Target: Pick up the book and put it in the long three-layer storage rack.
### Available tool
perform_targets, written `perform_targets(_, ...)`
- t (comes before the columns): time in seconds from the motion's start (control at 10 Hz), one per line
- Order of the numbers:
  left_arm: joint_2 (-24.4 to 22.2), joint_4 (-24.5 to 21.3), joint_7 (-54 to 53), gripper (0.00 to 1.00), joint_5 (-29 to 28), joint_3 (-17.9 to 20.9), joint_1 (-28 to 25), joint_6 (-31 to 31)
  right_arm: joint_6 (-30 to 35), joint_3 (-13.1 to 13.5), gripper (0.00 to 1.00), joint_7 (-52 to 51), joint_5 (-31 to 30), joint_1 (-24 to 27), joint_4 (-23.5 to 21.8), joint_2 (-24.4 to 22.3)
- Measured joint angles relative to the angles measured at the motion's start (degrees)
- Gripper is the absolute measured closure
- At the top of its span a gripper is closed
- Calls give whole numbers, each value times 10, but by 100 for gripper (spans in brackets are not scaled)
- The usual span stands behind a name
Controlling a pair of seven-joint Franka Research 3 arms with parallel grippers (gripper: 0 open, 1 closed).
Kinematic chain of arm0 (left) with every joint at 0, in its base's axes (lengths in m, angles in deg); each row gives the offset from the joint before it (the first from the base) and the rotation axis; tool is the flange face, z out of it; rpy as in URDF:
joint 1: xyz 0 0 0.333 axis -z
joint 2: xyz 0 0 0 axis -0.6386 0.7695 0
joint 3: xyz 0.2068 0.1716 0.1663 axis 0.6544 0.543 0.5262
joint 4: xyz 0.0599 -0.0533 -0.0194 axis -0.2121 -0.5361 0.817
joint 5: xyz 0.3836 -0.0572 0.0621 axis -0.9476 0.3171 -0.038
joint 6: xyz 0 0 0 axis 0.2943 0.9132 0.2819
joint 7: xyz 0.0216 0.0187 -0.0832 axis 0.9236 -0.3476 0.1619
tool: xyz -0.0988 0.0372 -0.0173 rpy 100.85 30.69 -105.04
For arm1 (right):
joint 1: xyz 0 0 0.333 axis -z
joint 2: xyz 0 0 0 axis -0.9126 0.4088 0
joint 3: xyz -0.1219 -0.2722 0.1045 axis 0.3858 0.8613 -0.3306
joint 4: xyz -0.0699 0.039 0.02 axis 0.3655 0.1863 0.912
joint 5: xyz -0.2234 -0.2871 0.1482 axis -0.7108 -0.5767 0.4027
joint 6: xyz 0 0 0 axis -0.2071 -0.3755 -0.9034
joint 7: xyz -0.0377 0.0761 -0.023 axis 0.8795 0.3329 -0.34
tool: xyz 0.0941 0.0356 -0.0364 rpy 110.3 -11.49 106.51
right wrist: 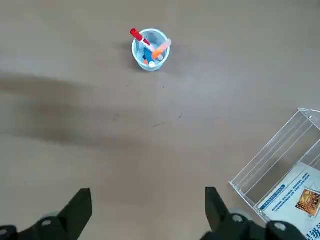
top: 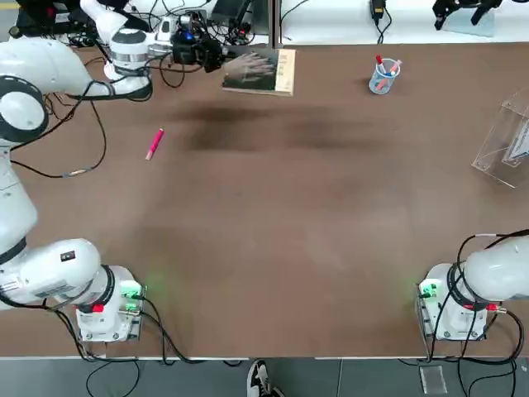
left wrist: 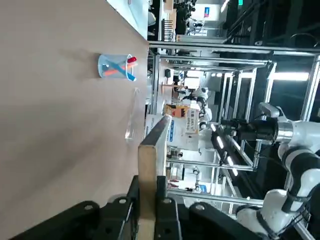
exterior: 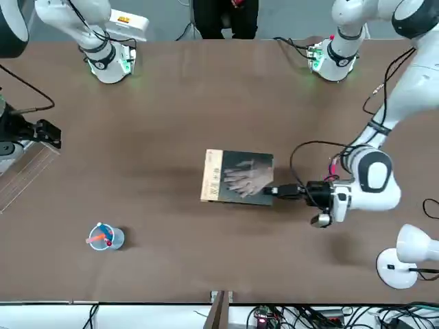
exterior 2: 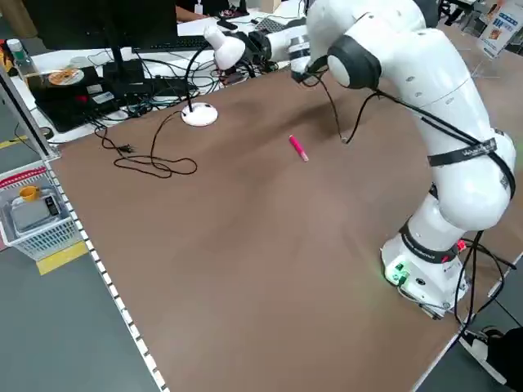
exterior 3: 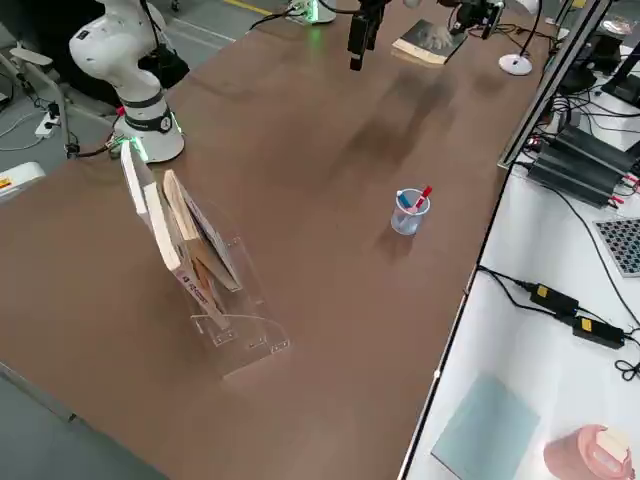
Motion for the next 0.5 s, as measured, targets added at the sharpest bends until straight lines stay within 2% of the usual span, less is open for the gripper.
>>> perform_targets(0.5,0,0,0,100,70,0,44,-24,2,-1,0,0,0,-12,0,0)
